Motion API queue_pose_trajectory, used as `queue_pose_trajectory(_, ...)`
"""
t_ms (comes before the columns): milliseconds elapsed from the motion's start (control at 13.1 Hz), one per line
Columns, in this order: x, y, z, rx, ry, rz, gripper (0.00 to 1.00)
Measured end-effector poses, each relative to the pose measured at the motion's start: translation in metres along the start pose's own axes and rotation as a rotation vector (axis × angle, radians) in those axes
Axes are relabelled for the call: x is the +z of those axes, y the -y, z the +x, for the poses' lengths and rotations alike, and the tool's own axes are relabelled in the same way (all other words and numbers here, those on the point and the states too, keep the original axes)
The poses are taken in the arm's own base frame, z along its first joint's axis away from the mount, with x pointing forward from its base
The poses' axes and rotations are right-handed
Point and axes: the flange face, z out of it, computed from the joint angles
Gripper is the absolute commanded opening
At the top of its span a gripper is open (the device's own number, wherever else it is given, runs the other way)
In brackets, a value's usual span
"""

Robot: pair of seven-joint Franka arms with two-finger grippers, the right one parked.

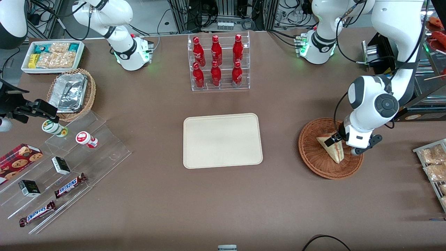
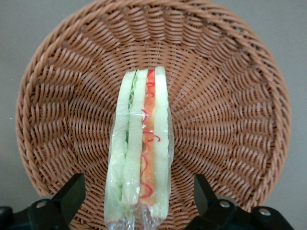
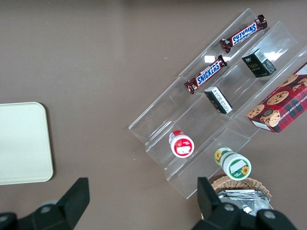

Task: Place sandwich from basket to tray
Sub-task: 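Close the left gripper on the sandwich and lift it, then carry the held sandwich over the cream tray with the left gripper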

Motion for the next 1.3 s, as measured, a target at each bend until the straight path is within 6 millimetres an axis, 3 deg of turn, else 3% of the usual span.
queue_pose_trajectory(153, 0.011, 0.000, 0.000, -0.001, 0.015, 0.008, 0.04)
queue_pose_trajectory(229, 0.013, 0.000, -0.001, -0.001, 0.018, 0.010, 0.00)
queue_pose_trajectory(534, 0.011, 0.000, 0.000, 0.000, 0.024, 0.016, 0.00)
queue_pose_trajectory(763, -0.013, -0.008, 0.001, 0.026, 0.058, 0.042, 0.00)
queue_pose_trajectory(1068, -0.060, -0.050, -0.015, 0.190, 0.108, 0.079, 0.00)
queue_pose_trajectory(1297, -0.065, -0.095, -0.053, 0.329, 0.113, 0.092, 0.00)
